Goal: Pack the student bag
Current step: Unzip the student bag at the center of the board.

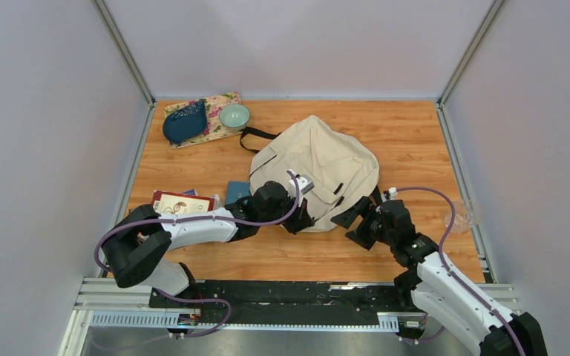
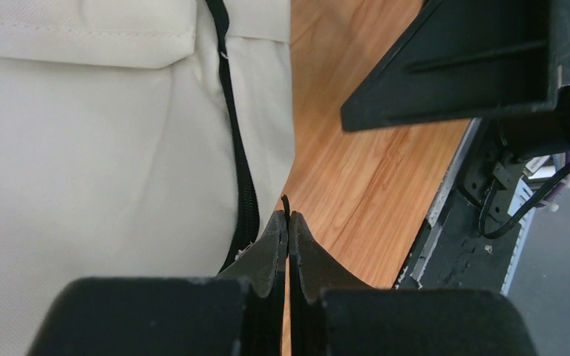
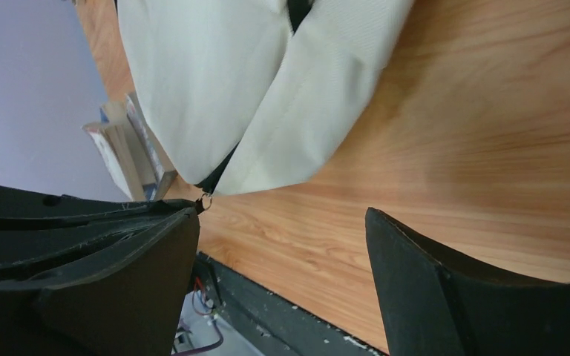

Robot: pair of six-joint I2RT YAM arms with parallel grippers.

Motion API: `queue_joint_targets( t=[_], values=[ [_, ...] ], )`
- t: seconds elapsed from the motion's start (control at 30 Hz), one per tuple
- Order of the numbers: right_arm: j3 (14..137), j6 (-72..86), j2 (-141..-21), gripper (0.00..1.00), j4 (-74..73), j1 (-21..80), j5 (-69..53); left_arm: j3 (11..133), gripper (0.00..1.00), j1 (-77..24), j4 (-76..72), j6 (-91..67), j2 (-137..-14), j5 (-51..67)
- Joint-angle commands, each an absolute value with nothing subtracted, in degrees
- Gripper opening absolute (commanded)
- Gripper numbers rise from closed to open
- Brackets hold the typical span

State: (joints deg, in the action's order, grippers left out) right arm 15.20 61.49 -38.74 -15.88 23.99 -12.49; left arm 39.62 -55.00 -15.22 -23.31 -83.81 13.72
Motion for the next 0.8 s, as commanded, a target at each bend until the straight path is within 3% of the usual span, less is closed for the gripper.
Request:
queue_joint_targets(
  t=[0.0,0.33,0.5,0.63,0.67,0.73,0.77],
  values=[
    [15.9,70.3,-43.8,0.85,-3.6,28.6,-11.8,42.5,0.00,-54.9,-17.1,-23.4,-84.1,17.1],
    [14.9,83.7,-56.3,0.86,8.6,31.3,-9.5,42.4,0.00,-55.0,-16.4,-23.3,-83.1,18.6],
    [16.2,86.4,-61.2,0.80,11.3,31.6,-10.6,42.6,0.00,-55.3,-16.3,-23.2,-83.1,19.8],
    [16.3,87.9,-64.9,0.70,14.7,31.7,-12.4,43.1,0.00,-55.6,-16.3,-22.9,-83.2,20.1],
    [16.3,88.0,-66.2,0.61,15.0,31.7,-12.5,43.1,0.00,-55.6,-16.3,-22.9,-83.2,20.3],
    [16.3,87.5,-67.1,0.52,15.7,31.8,-12.0,43.1,0.00,-55.7,-16.3,-22.9,-83.2,20.6],
    [16.1,87.4,-67.9,0.37,15.7,31.8,-11.3,43.1,0.00,-55.7,-16.2,-22.9,-83.1,20.7]
  ],
)
